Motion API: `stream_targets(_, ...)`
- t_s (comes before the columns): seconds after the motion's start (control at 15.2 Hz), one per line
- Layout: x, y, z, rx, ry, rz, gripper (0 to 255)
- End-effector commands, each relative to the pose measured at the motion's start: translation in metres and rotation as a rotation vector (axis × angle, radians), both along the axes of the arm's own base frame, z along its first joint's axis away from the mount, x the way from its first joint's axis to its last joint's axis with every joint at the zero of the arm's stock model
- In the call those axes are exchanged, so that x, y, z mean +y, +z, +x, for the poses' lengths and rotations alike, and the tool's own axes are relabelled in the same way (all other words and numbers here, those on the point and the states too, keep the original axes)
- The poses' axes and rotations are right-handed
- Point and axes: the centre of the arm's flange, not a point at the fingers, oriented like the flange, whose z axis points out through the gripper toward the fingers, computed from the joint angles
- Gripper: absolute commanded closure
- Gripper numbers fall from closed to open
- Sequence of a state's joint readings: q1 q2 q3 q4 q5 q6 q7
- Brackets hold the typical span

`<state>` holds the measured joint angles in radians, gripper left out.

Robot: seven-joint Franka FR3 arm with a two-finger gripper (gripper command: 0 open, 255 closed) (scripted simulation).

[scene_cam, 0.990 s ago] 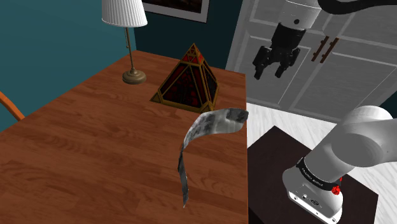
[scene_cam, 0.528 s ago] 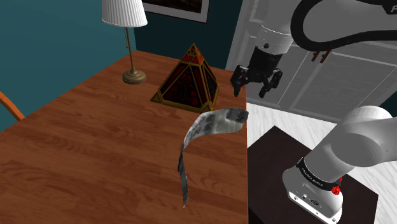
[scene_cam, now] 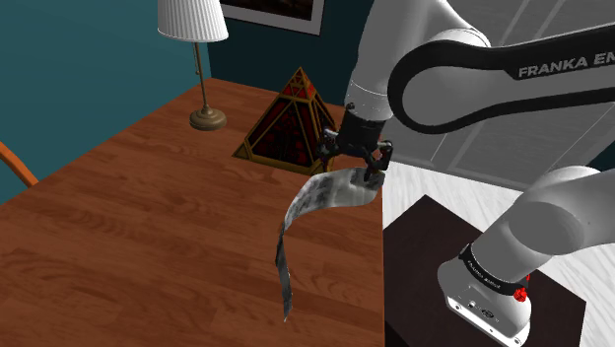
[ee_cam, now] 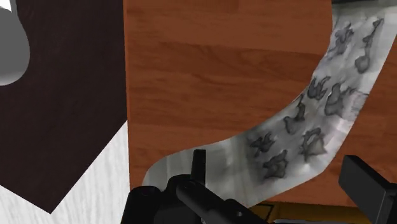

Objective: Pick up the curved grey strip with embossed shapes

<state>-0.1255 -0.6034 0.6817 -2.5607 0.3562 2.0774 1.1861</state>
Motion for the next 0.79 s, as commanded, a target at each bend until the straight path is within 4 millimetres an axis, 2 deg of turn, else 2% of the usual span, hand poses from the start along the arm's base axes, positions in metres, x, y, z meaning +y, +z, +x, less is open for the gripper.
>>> stream_targets(0.0, 0.021, -0.014, 0.008, -0.006, -0.078, 0.002, 0)
stream_targets(0.46, 0.082, -0.063, 0.053, -0.023, -0.32, 0.001, 0)
stream_targets(0.73, 0.082, -0.085, 0.053, -0.023, -0.32, 0.001, 0)
